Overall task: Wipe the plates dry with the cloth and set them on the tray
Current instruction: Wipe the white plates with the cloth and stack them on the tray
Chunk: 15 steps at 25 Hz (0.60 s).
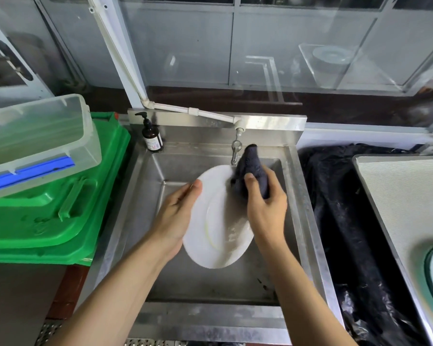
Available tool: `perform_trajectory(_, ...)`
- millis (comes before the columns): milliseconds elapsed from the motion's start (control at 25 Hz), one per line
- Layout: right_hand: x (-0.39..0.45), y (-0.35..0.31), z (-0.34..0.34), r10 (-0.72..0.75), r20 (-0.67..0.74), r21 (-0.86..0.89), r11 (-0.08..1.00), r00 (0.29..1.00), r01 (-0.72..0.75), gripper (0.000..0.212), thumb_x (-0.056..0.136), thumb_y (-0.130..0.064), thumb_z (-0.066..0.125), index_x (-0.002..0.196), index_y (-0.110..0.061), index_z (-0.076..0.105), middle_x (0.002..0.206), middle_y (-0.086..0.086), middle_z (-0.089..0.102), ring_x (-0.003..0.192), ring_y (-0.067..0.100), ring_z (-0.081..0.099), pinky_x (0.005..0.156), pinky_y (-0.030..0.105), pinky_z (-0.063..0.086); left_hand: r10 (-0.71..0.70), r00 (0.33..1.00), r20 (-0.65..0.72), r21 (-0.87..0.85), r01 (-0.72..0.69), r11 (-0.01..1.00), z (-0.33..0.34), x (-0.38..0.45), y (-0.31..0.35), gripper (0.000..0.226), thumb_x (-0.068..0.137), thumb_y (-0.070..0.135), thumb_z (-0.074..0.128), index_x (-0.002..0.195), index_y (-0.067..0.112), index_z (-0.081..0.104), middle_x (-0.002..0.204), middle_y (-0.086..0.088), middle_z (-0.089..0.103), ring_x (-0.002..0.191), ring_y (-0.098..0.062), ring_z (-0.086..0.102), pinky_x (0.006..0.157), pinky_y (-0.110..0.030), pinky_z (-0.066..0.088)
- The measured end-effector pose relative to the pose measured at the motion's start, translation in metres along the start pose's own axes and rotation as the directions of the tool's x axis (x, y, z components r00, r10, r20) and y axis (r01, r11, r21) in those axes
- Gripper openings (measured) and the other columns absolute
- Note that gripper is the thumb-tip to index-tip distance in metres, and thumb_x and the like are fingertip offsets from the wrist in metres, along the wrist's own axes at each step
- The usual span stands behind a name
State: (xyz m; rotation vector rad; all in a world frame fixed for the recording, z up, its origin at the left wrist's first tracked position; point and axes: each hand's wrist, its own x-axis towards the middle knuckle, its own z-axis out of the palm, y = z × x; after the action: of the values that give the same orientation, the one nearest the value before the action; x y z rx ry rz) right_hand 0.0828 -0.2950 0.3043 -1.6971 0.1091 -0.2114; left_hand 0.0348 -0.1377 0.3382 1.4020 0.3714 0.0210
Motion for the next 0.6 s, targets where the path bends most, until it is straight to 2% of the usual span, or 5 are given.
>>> perform_trajectory(160,-0.018,-0.015,0.028,-0.307,0.151,-0.062,0.946,0.939,0.319,0.031,0.095,-0.032,0.062,0.126,-0.035,0.062,0.116,-0.022,0.066,0.113,0.007,0.063,0.098,0.023,0.046,0.024,0.998,-0.056,-0.042,-0.026,0.999,0.007,0.004,-0.002,0.036,0.102,0.024,0.055,0.089,0.048,0.079,0.100,0.017,0.077,0.101,0.002,0.069,0.087,-0.013,0.052)
perform_trajectory(240,-0.011,-0.017,0.028,-0.209,0.034,-0.023,0.977,0.977,0.210,0.026,0.097,-0.031,0.061,0.123,-0.033,0.064,0.109,-0.020,0.069,0.106,0.002,0.064,0.091,0.018,0.046,0.013,0.997,-0.076,-0.037,-0.016,0.999,0.009,0.005,-0.003,0.031,0.101,0.027,0.058,0.087,0.043,0.080,0.096,0.014,0.078,0.098,-0.002,0.068,0.088,-0.016,0.052)
perform_trajectory(320,-0.002,-0.019,0.028,-0.021,-0.031,0.055,0.998,0.999,0.023,0.022,0.098,-0.036,0.061,0.119,-0.033,0.067,0.101,-0.020,0.072,0.098,-0.005,0.064,0.082,0.012,0.044,0.032,0.996,-0.078,-0.006,-0.033,0.999,0.012,0.003,0.000,0.032,0.102,0.028,0.057,0.083,0.042,0.079,0.089,0.017,0.076,0.088,0.005,0.066,0.077,-0.009,0.049)
perform_trajectory(400,-0.006,-0.024,0.034,-0.047,0.028,0.017,0.999,0.999,0.046,0.025,0.095,-0.043,0.063,0.119,-0.036,0.066,0.107,-0.019,0.072,0.104,-0.002,0.065,0.087,0.019,0.048,-0.001,0.995,-0.101,-0.025,-0.002,1.000,0.014,0.005,0.006,0.035,0.103,0.026,0.055,0.084,0.041,0.080,0.092,0.016,0.077,0.089,0.006,0.068,0.076,-0.009,0.050)
perform_trajectory(600,-0.032,-0.030,0.050,-0.168,0.029,0.050,0.985,0.985,0.167,0.032,0.093,-0.026,0.061,0.125,-0.021,0.065,0.119,-0.011,0.067,0.116,0.010,0.061,0.104,0.036,0.047,-0.222,0.959,-0.174,-0.238,0.178,0.955,0.019,0.008,0.018,0.022,0.101,0.026,0.057,0.100,0.013,0.076,0.100,-0.008,0.078,0.094,-0.022,0.074,0.086,-0.032,0.056)
